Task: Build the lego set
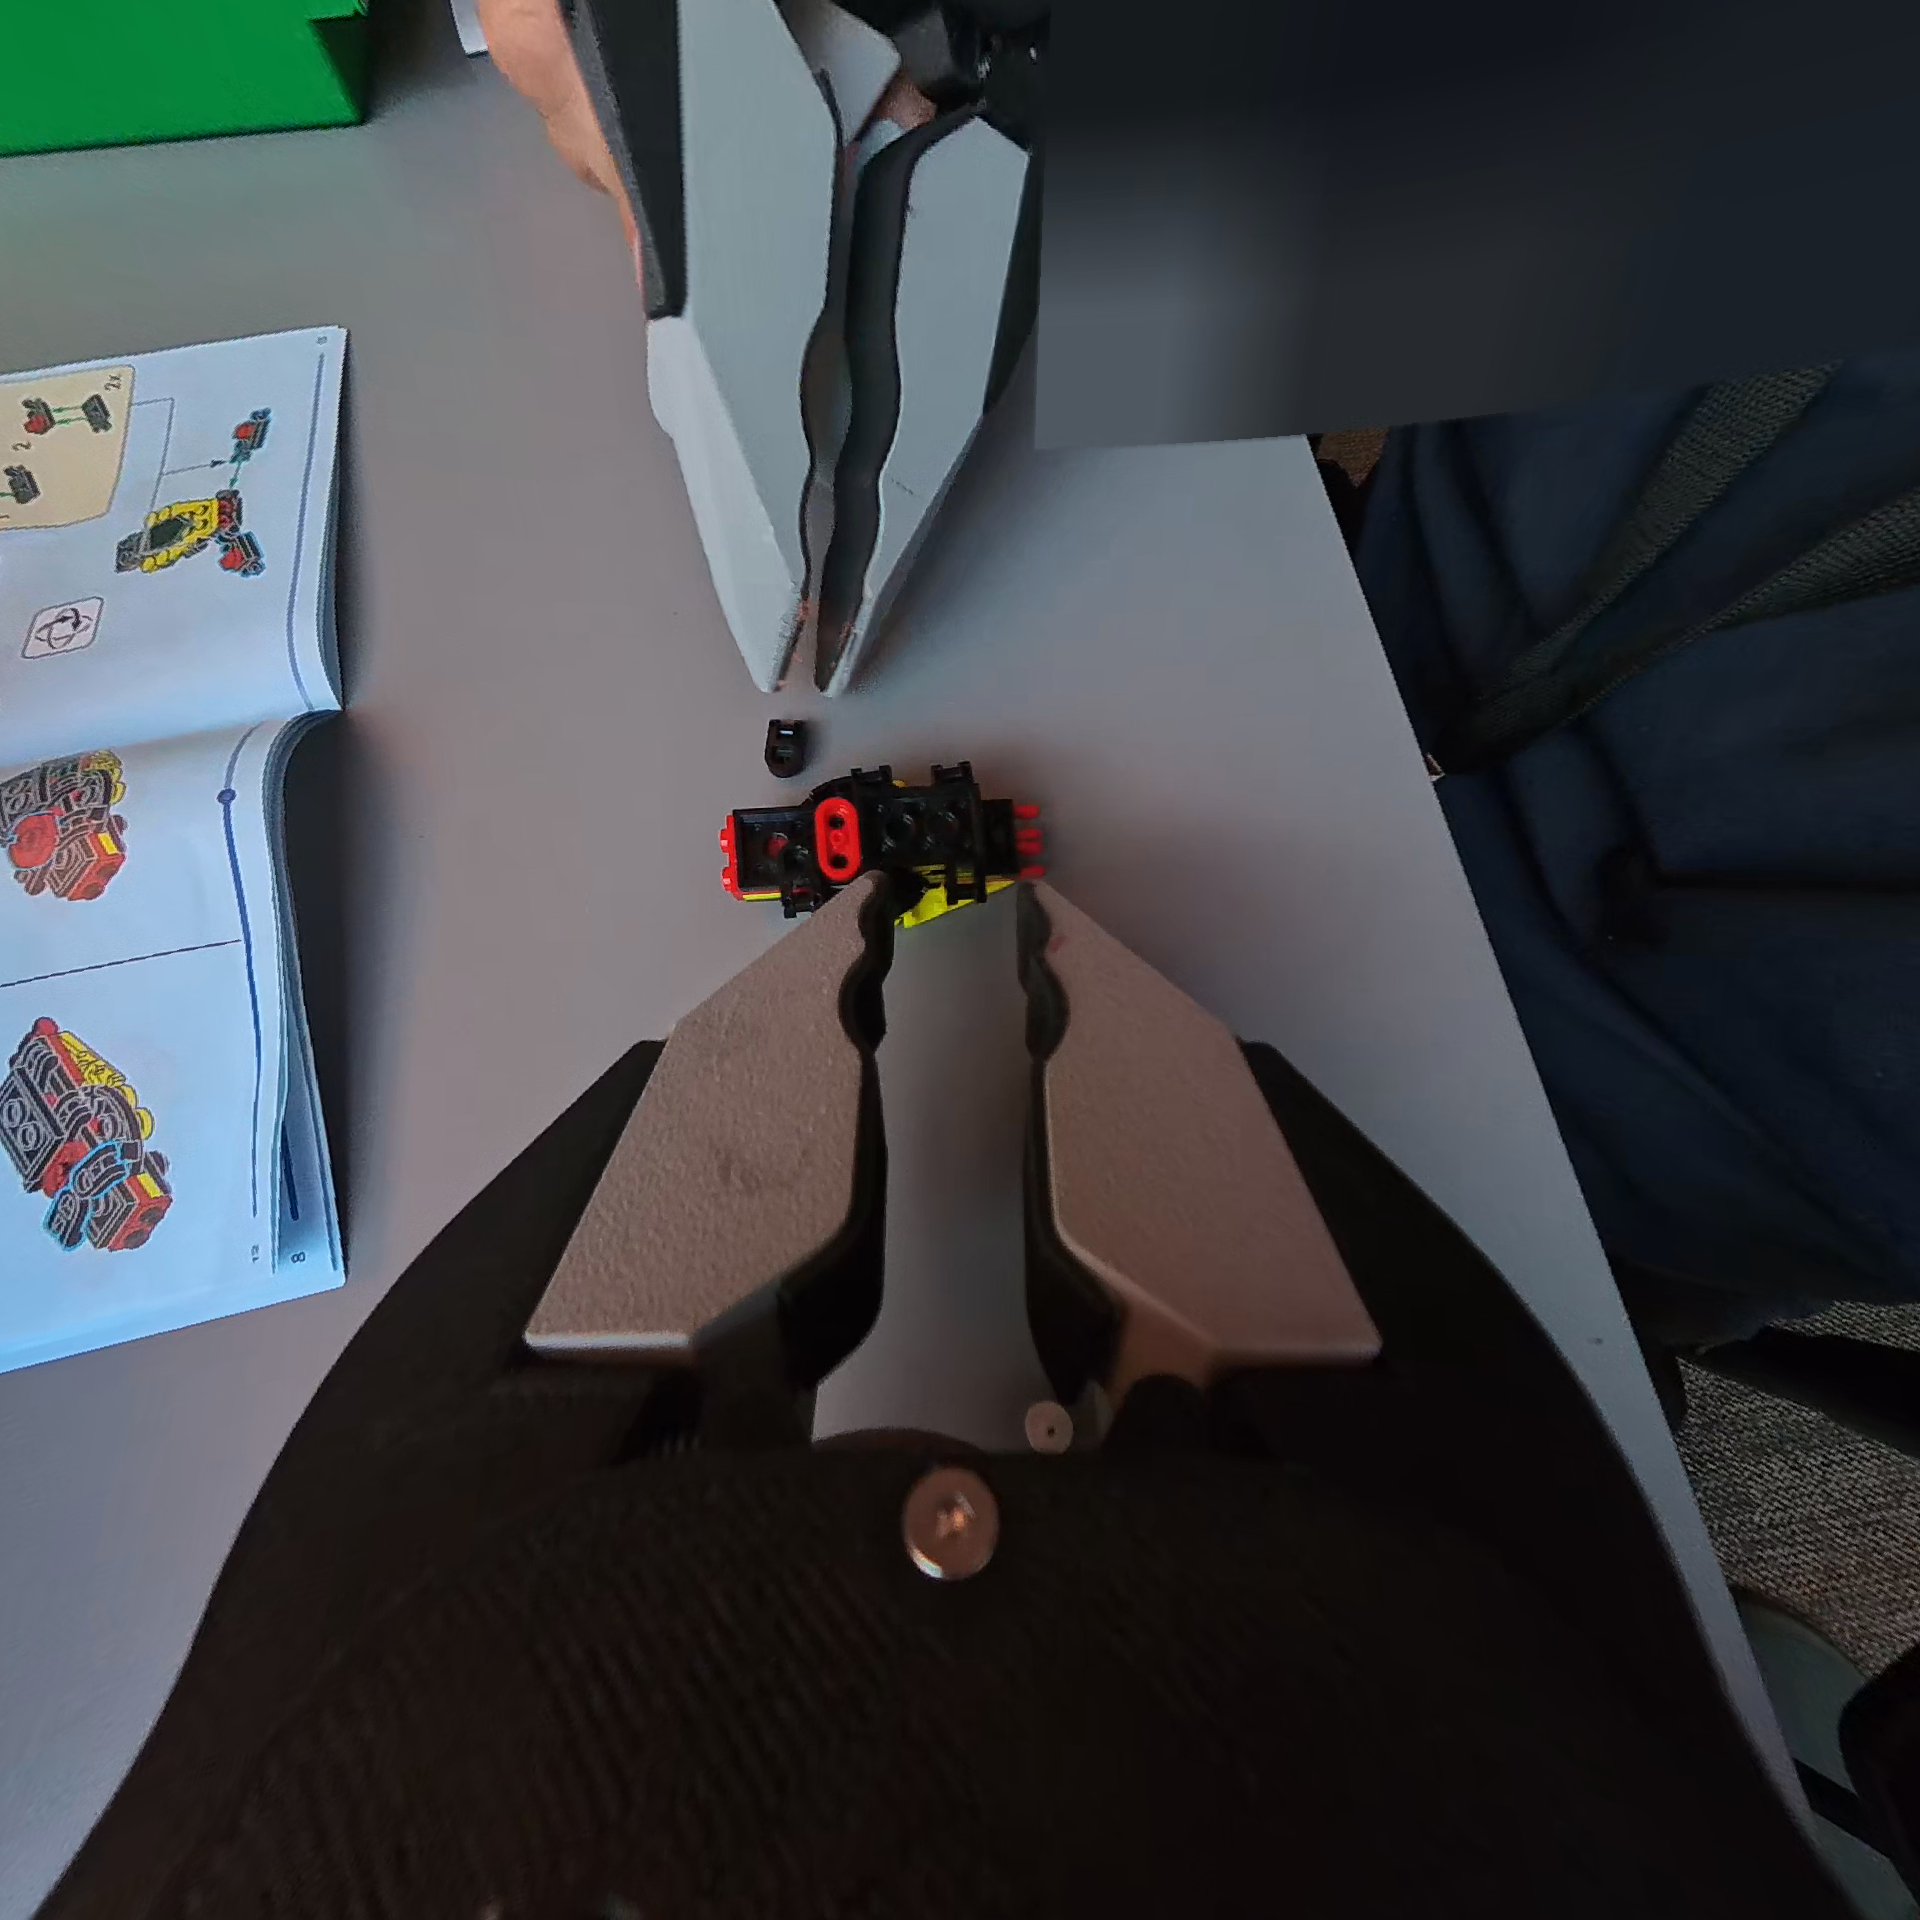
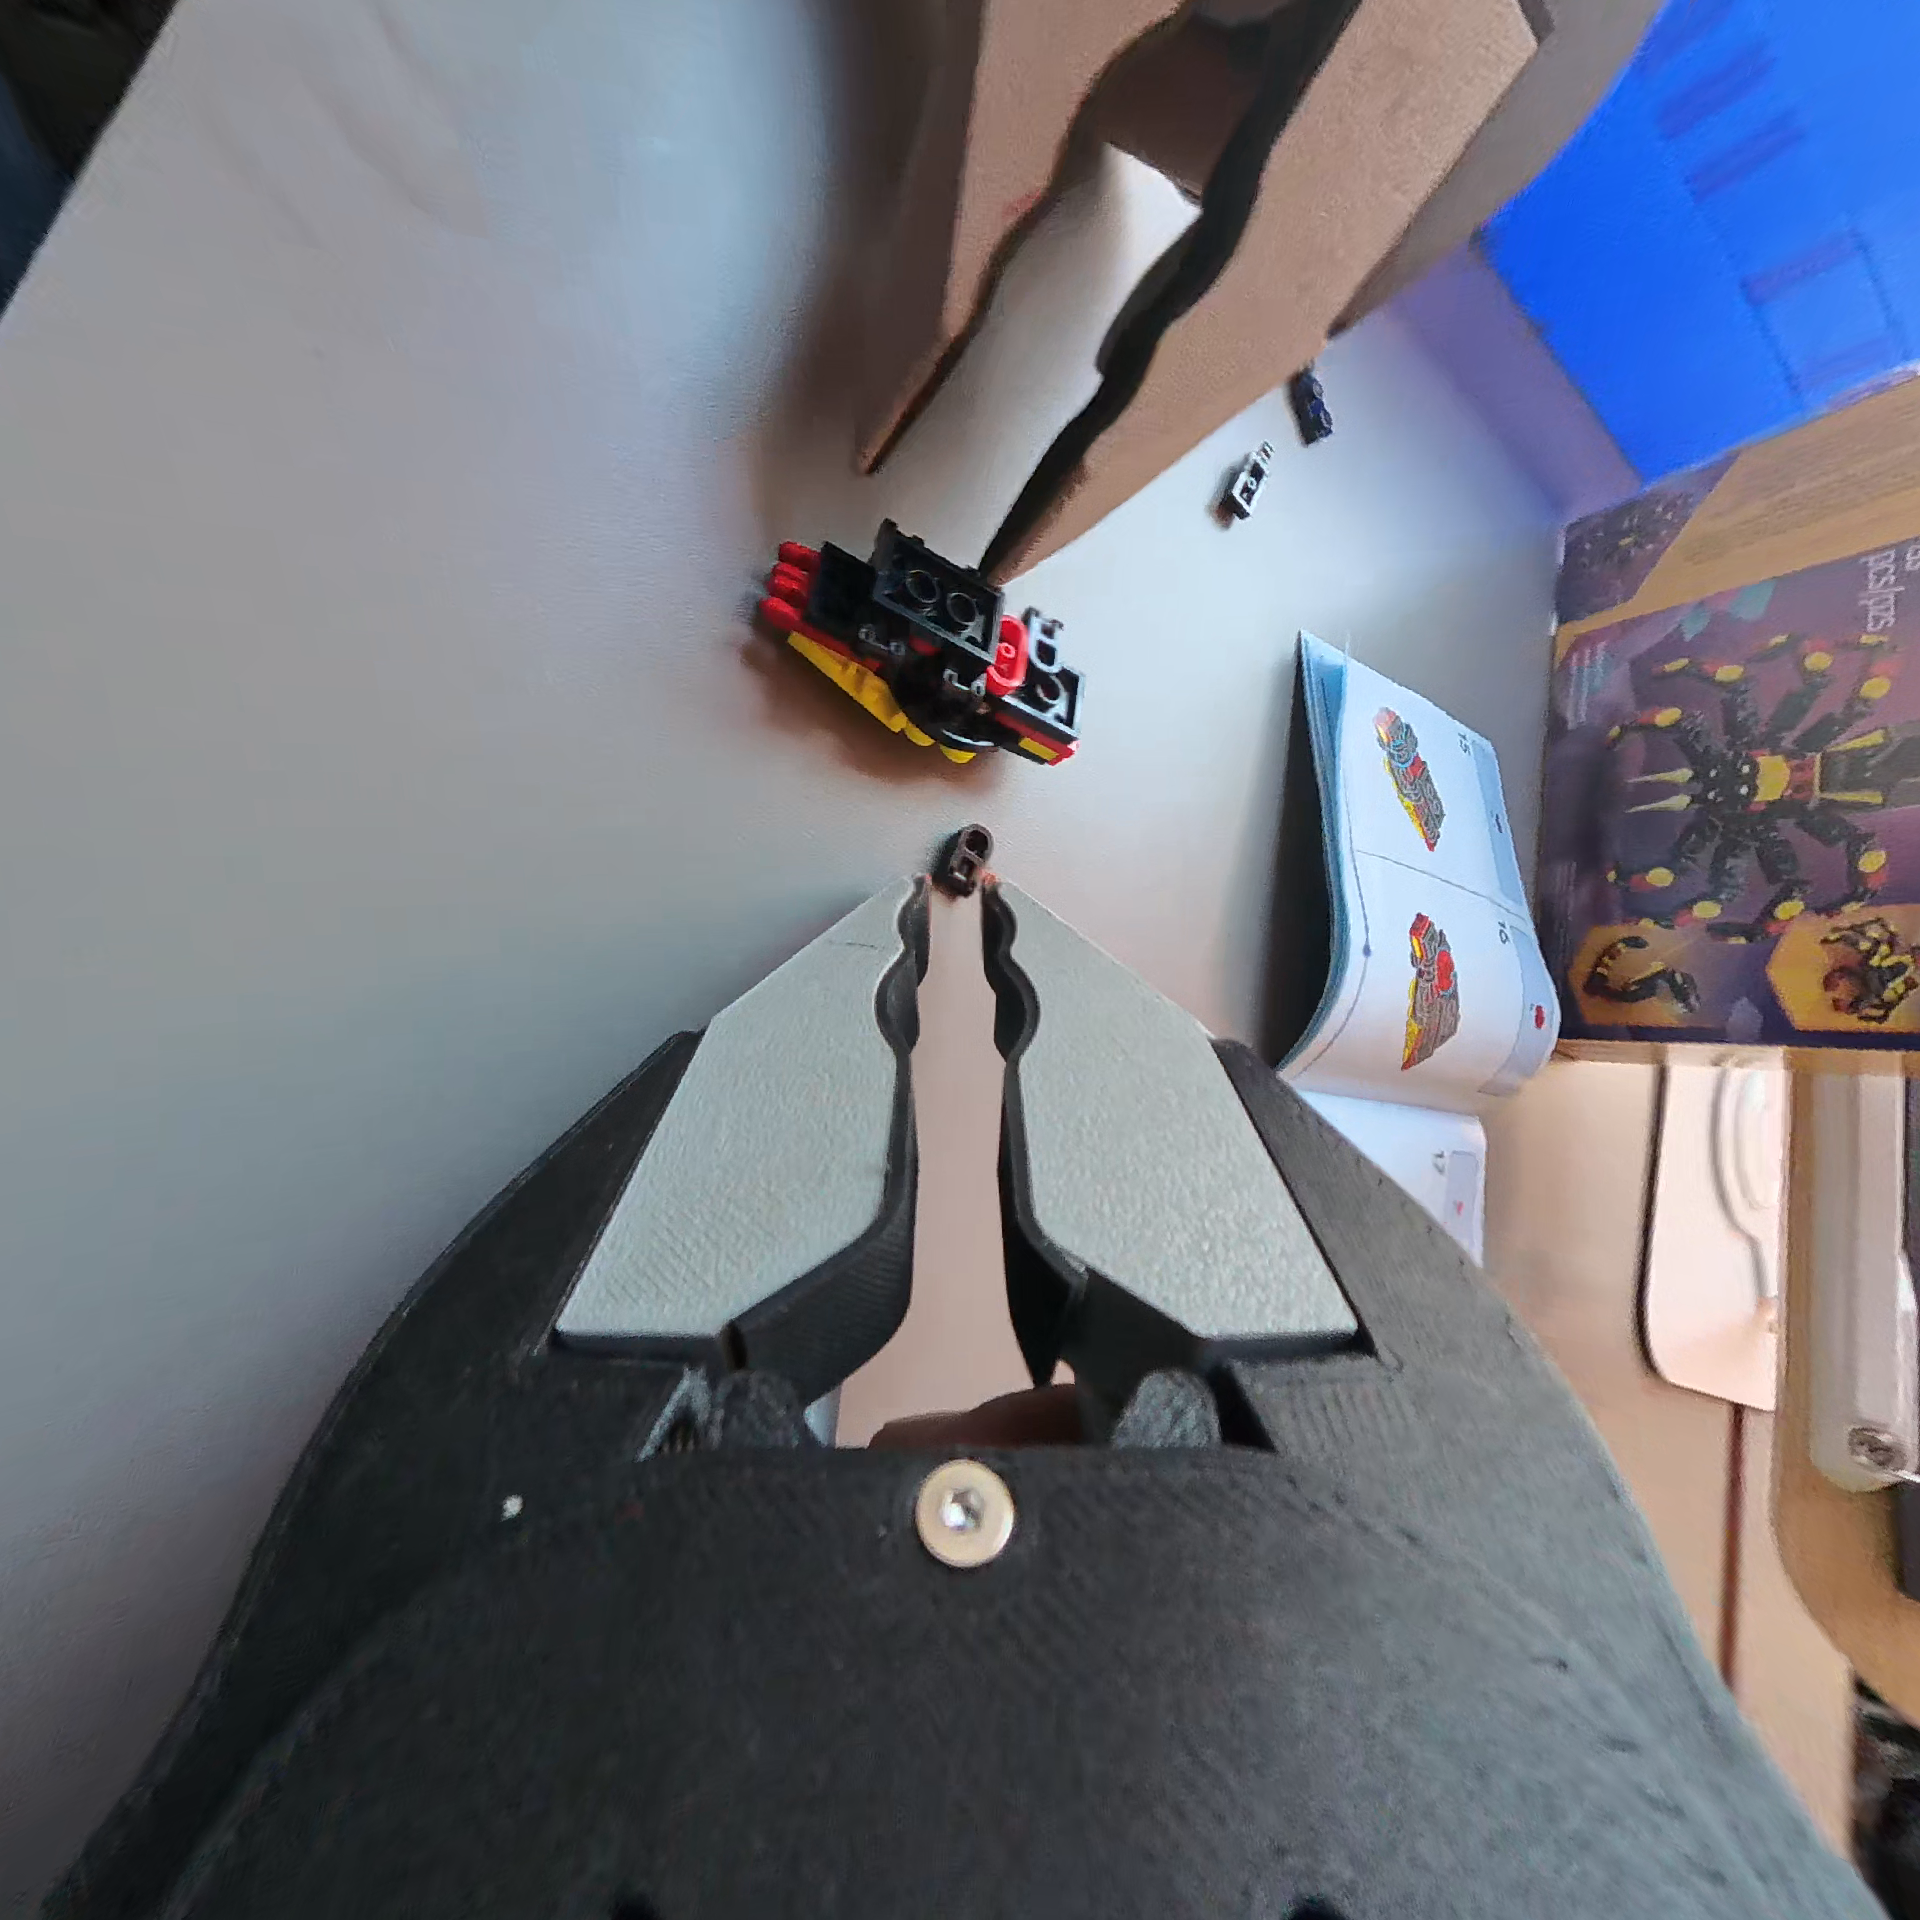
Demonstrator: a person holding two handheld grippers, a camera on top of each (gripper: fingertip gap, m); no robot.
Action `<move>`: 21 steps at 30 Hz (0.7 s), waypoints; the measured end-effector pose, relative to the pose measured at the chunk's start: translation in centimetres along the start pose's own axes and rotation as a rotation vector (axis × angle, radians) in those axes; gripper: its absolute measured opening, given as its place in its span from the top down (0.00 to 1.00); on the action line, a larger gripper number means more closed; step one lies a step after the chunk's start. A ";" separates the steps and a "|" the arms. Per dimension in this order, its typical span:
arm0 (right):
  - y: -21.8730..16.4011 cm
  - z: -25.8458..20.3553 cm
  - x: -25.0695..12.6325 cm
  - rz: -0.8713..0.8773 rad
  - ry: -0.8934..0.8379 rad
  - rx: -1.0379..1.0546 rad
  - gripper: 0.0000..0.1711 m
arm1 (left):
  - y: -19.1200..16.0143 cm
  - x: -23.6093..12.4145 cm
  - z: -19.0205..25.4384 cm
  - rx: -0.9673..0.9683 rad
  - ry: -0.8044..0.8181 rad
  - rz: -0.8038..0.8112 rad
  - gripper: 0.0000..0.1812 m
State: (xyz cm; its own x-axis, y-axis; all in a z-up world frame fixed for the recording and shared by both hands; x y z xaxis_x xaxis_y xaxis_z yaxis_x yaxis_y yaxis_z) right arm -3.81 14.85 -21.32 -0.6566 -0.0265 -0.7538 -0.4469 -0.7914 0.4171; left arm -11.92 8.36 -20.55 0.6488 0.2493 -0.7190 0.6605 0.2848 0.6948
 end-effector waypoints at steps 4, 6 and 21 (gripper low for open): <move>-0.3 1.1 0.2 0.022 0.056 0.182 0.97 | 0.0 0.0 0.0 0.004 0.002 0.000 0.88; -0.2 1.4 0.3 0.048 0.099 0.271 0.97 | 0.0 0.0 0.0 0.006 0.003 -0.001 0.88; -0.2 0.8 1.4 0.037 0.207 0.383 0.97 | 0.1 0.1 0.1 0.014 0.006 -0.001 0.88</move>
State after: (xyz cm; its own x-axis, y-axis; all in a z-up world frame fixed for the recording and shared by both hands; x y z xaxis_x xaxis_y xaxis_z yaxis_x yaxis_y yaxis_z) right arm -5.12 15.49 -22.07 -0.5584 -0.2034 -0.8043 -0.6441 -0.5047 0.5748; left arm -11.74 8.29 -20.52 0.6457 0.2550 -0.7198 0.6665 0.2719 0.6942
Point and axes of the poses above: each gripper's, where its closed fingertips meet, x out along the fingers, y out of its top, z = x × y across the jaws, the point moved 4 cm from there along -x, back along the fingers, and after that the axes turned 8 degrees about -z, right-handed, at the moved point
